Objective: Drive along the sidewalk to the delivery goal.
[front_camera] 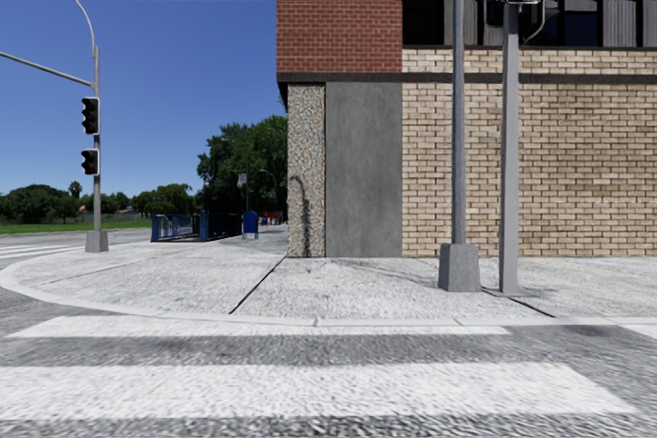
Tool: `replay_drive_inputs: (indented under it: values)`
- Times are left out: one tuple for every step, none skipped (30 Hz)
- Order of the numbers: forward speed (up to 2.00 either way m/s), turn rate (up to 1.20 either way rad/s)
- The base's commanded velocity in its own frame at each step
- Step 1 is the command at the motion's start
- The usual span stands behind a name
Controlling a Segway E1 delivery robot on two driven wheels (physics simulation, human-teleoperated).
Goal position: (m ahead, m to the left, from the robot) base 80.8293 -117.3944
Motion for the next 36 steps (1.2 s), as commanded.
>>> replay_drive_inputs:
  values:
    - [2.00,0.00]
    - [2.00,0.00]
    - [2.00,0.00]
    - [2.00,0.00]
    - [2.00,0.00]
    - [2.00,0.00]
    - [2.00,0.00]
    - [2.00,0.00]
    - [2.00,0.00]
    - [2.00,0.00]
    - [2.00,0.00]
    - [2.00,0.00]
    - [2.00,0.00]
    - [2.00,0.00]
    - [2.00,0.00]
    - [2.00,0.00]
    - [2.00,0.00]
    - [2.00,0.00]
    - [2.00,0.00]
    - [2.00,0.00]
    - [2.00,0.00]
    - [2.00,0.00]
    - [2.00,0.00]
    - [2.00,0.00]
    - [2.00,0.00]
    - [2.00,0.00]
    - [2.00,0.00]
    - [2.00,0.00]
    - [2.00,0.00]
    - [2.00,0.00]
    - [2.00,0.00]
    - [2.00,0.00]
    - [1.96,0.00]
    - [1.61,0.00]
    - [1.38,0.00]
    - [1.29,0.00]
